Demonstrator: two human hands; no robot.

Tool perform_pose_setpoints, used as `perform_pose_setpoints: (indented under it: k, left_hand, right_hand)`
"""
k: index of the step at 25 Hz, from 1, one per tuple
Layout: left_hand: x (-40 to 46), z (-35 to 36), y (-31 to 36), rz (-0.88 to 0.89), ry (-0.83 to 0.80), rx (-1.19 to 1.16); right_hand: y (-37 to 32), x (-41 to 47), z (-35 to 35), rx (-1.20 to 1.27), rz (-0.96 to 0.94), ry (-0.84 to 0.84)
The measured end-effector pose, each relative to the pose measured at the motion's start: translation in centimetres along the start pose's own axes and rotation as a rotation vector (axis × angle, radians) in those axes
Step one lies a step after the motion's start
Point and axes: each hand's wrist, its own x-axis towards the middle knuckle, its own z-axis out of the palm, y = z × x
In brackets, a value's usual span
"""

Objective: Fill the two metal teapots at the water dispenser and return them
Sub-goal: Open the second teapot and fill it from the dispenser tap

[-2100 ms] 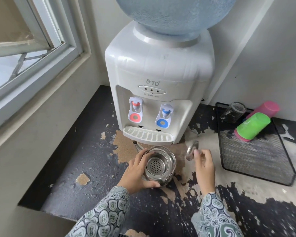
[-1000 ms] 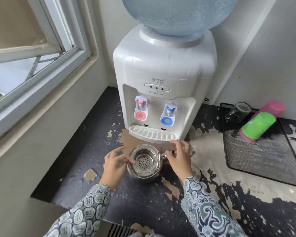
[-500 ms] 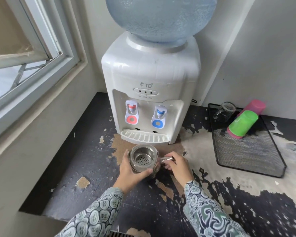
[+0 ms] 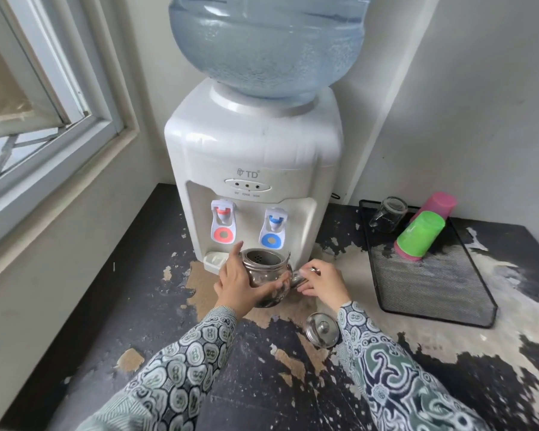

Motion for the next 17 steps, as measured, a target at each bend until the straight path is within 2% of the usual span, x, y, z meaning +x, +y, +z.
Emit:
perform_pose_setpoints:
  k: [5,7,10,12,13,17]
  left_hand:
    - [1.4,0.1,-0.2,0.042,-0.032,-0.011]
    - [1.9,0.2,-0.3,0.021,-0.054,-0.029]
    - [2.1,0.3,0.2,-0.021,-0.062,-0.124]
    - [2.4,0.3,0.4,-0.021,-0.061,-0.182]
    - [2.5,0.5,0.6,0.003,-0.078,-0.176]
    - [2.7,1.2,1.7,0.060,-0.093,-0.075]
  right_hand:
    - [-0.2,0.3,-0.1,0.025,-0.030,0.059]
    - [-0.6,0.5,-0.1,-0.141,-0.076,0.076]
    - [-1.8,0.6,0.5,-0.445,-0.179,0.294]
    - [-3.2,0.1,1.3,-0.454,-0.239,0.444]
    - [-3.8,-0.1,1.9,-0.467,-0.251,0.468]
    - [-5.7,0.3,3.3,-0.561,-0.110,0.330]
